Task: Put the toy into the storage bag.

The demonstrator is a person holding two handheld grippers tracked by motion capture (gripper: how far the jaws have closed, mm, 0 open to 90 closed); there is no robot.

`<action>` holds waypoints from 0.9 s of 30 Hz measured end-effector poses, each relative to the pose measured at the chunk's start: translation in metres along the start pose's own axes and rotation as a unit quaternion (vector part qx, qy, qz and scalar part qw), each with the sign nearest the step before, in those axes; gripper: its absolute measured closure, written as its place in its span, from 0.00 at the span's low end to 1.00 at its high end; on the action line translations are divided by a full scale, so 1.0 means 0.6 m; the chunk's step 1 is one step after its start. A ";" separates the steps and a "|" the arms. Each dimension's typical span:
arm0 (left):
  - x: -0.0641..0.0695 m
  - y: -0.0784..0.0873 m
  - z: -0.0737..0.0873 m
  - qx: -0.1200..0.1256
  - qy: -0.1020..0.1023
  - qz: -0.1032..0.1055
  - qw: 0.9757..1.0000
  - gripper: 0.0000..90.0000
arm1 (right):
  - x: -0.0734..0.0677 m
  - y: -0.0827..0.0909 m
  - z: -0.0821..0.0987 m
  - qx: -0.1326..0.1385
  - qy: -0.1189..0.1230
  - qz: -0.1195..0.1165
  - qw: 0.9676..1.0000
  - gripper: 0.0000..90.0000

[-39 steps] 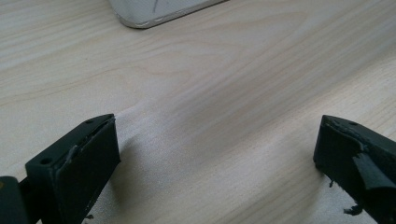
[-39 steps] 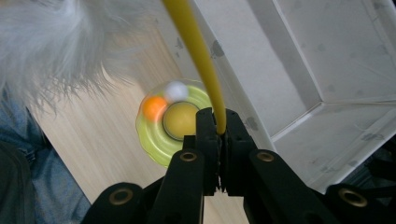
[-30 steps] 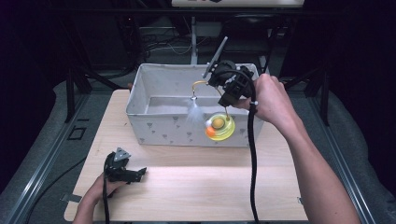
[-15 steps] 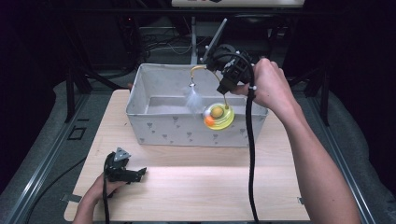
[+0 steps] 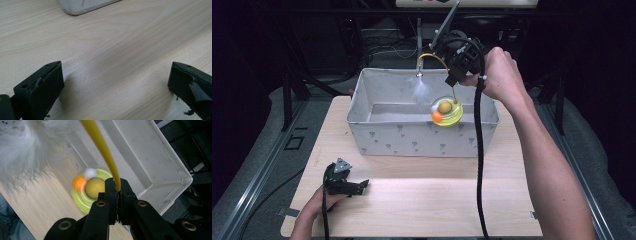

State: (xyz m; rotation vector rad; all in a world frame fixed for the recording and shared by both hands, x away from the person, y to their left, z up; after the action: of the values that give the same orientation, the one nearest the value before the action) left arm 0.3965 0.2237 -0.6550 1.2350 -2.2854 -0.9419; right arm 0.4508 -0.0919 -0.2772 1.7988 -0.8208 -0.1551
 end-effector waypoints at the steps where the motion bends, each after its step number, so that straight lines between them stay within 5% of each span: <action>1: 0.000 0.000 0.000 0.000 0.000 0.000 1.000 0.00 | 0.004 0.000 -0.002 0.002 -0.003 0.003 1.000 0.98; 27: 0.000 0.000 0.000 0.000 0.000 0.000 1.000 0.00 | 0.085 -0.038 -0.028 0.001 -0.064 0.020 0.998 0.98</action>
State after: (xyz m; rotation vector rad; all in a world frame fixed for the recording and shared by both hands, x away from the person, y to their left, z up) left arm 0.3965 0.2237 -0.6550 1.2346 -2.2858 -0.9430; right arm 0.5075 -0.1058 -0.2760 1.7871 -0.9464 -0.2453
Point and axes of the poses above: each handheld gripper's, and its own axes: y roughly backward along the jaws, z roughly out of its underside, x roughly to its right, the point moved 9 cm from there along -y, roughly forward along the jaws, and after that the axes turned 1 degree about z, right-handed, at the moved point
